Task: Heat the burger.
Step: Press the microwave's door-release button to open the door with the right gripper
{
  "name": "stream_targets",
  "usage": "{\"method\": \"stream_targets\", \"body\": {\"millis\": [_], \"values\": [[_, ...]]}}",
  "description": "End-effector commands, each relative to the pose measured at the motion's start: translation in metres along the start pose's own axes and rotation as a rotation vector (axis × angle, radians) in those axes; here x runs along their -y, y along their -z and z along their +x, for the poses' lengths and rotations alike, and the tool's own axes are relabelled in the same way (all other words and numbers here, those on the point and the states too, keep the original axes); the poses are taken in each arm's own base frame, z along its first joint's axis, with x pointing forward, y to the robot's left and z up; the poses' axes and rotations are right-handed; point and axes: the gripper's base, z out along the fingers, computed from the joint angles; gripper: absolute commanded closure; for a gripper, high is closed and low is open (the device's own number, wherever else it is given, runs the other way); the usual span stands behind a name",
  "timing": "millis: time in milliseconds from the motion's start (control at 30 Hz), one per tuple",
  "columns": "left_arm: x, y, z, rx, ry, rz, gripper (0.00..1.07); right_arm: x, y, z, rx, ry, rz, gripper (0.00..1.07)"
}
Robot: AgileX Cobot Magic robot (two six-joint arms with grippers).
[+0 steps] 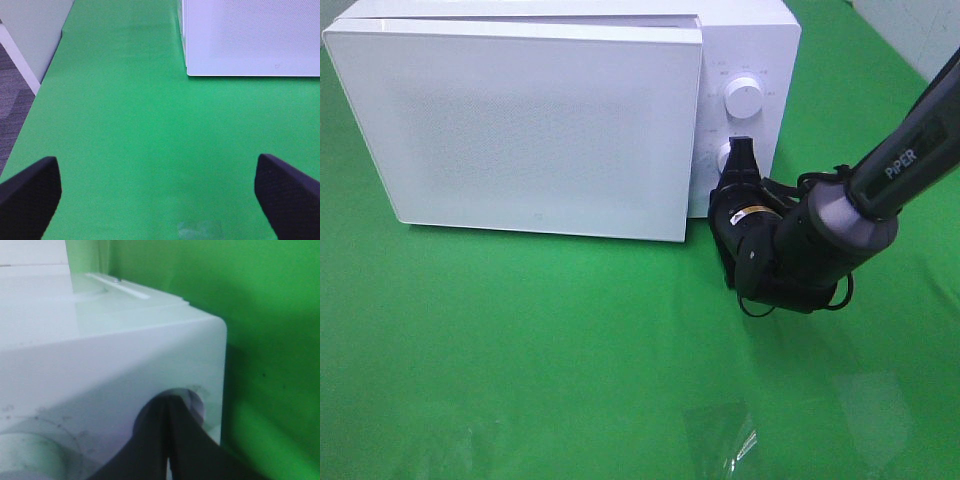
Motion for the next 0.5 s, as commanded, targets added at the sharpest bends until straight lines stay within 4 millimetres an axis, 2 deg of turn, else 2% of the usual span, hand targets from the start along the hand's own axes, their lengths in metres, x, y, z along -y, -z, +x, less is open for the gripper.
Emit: {"method": "stream_targets", "body": {"millis": [33,500], "values": [[0.0001,0.0019,0.0009,0.028,0.0,-0.002,0.09,-0.0392,-0.0128,-0.0033,0.026,-0.029,-0.287,1.07],[0.0001,0.0019,0.0009,0.028,0.0,-0.002,0.09,-0.0326,-0.0143,-0.0007,-0.004,-0.039,-0.214,1.07]]}}
